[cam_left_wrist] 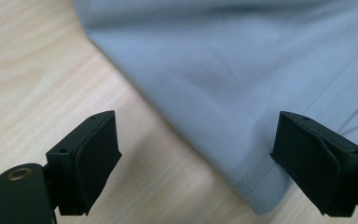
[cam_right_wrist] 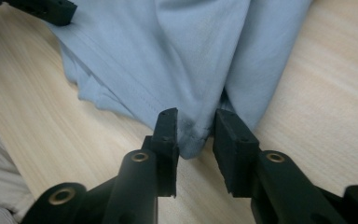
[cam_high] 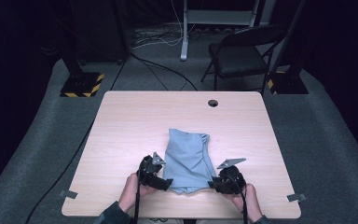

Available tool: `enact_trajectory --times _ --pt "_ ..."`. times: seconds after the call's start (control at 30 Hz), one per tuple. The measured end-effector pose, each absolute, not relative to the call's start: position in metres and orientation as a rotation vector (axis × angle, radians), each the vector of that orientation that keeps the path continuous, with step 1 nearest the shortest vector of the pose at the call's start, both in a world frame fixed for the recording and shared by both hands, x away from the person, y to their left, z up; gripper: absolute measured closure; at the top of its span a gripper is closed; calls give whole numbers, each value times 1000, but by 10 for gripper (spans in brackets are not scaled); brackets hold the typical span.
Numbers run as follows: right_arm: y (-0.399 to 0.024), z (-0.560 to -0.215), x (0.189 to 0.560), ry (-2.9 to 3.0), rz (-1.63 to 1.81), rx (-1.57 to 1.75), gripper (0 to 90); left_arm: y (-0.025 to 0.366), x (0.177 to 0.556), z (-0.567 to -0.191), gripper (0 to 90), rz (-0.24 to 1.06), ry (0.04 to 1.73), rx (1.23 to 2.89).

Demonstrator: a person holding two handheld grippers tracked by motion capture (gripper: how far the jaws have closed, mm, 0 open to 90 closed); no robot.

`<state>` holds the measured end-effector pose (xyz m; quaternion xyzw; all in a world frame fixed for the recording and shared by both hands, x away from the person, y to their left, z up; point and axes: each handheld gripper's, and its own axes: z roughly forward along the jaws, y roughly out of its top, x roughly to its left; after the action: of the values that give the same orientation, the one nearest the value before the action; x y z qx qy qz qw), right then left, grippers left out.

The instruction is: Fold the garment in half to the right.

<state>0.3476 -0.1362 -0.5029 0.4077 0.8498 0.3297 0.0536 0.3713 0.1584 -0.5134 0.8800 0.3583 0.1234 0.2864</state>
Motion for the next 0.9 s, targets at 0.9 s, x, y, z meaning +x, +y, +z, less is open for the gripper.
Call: enact_trajectory --times 0.9 --pt "-113 -507 422 2542 1117 1328 771 168 422 -517 117 342 1105 2280"
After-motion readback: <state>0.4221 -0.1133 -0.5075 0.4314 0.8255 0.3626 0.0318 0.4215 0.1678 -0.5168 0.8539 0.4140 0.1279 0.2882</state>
